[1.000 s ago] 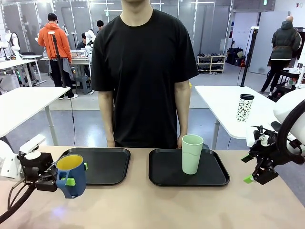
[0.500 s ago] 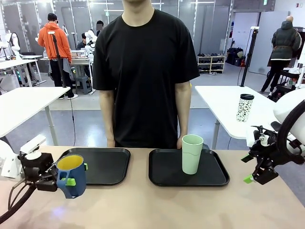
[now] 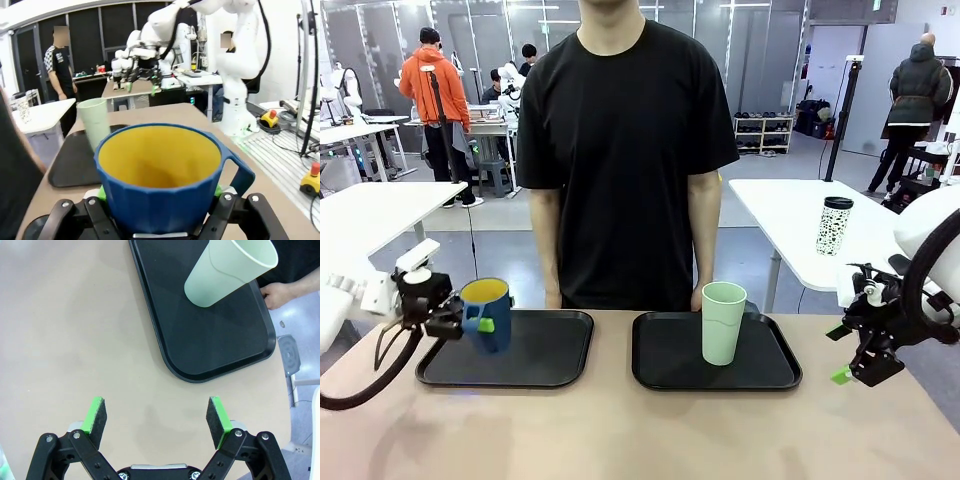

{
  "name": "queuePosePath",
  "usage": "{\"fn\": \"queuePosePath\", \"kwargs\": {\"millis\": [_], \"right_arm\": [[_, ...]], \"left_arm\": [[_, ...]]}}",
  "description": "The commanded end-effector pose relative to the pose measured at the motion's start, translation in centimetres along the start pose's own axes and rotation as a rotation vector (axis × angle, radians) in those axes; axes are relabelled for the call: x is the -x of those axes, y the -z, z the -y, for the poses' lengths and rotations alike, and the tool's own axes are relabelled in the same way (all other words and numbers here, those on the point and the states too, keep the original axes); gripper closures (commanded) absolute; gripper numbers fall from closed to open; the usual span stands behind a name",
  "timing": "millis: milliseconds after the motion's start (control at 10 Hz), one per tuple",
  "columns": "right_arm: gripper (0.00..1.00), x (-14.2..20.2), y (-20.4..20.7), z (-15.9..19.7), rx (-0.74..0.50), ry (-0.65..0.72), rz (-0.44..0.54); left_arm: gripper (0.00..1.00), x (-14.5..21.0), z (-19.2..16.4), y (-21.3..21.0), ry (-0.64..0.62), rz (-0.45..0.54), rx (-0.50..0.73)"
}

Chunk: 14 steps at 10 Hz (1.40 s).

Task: Sort and store the cups by type.
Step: Pick up the Handle plastic cup and place it into the empty Flat Tray.

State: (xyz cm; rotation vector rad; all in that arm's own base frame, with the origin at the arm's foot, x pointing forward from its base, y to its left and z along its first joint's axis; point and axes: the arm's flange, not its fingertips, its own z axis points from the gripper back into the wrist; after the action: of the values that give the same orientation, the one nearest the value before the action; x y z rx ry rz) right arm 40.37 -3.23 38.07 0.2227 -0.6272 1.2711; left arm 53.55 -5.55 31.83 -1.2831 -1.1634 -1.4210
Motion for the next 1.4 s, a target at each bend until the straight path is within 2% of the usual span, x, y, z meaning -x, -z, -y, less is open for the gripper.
{"fn": "queuePosePath", "kwargs": {"millis": [0, 300, 700, 1300], "right_arm": [[0.0, 0.0, 0.1, 0.0, 0.009, -0.002, -0.008], [0.0, 0.0, 0.1, 0.0, 0.009, -0.002, -0.008], [0.0, 0.0, 0.1, 0.0, 0.009, -0.002, -0.008], [0.0, 0.0, 0.1, 0.0, 0.009, -0.002, -0.008]], "left_arm": [[0.24, 0.7, -4.8, -1.3, -0.006, 0.014, -0.006], [0.24, 1.4, -7.2, -2.3, -0.001, 0.052, 0.012], [0.24, 2.1, -7.1, -2.8, 0.008, 0.011, -0.007], [0.24, 6.2, -8.0, -2.7, 0.048, -0.01, 0.0]]}}
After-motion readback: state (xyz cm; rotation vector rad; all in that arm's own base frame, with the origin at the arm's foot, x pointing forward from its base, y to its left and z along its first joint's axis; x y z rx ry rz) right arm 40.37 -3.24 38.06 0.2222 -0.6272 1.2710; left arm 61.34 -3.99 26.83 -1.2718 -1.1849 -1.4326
